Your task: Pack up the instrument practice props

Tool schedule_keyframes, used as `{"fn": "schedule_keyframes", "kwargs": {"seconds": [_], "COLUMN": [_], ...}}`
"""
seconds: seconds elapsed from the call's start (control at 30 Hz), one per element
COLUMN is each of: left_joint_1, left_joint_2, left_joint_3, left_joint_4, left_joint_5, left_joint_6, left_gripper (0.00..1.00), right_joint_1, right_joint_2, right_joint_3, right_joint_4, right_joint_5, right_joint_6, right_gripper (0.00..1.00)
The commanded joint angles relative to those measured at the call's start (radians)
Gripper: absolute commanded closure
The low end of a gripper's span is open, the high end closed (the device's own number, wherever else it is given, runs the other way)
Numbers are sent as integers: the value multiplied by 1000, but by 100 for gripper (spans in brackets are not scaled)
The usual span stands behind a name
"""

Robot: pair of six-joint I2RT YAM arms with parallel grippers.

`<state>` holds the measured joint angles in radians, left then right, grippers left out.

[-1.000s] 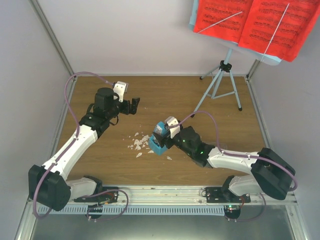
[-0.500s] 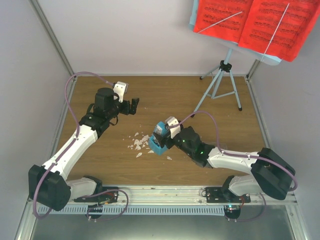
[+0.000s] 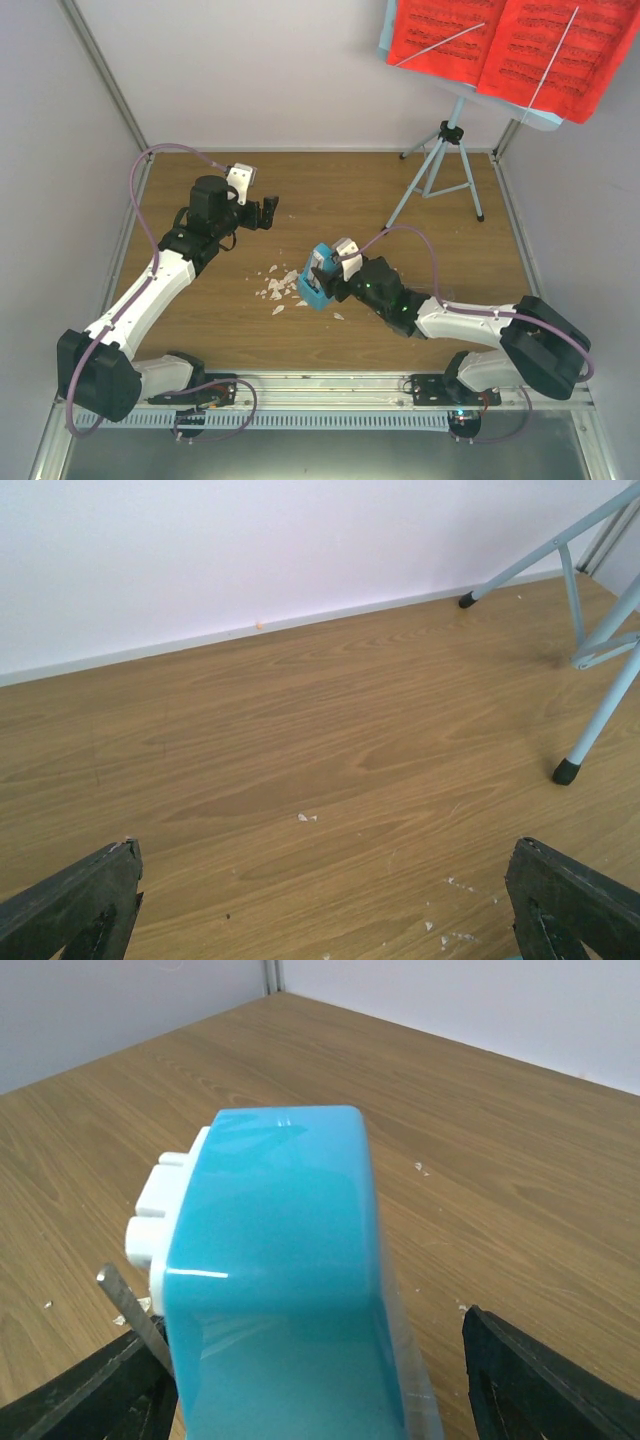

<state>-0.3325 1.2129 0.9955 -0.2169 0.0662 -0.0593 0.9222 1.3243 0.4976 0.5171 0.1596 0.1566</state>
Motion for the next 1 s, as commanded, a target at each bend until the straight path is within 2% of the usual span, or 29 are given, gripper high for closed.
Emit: {"fn": "schedule_keyframes", "kwargs": {"seconds": [0.0,0.97], "left_joint_1": [-8,-16], "left_joint_2": [5,5], "left_joint_3": [17,17], "left_joint_4": [21,19], "left_joint_5": [6,20], "left_joint_6": [6,5], "left_gripper": [1,1], "right_joint_1": [7,4], "right_joint_2": [6,33], "right_joint_3": [-20,-19], "right_joint_4": [22,45], "right_joint_5": [31,28], "right_joint_6": [18,57], "right_gripper": [24,39]}}
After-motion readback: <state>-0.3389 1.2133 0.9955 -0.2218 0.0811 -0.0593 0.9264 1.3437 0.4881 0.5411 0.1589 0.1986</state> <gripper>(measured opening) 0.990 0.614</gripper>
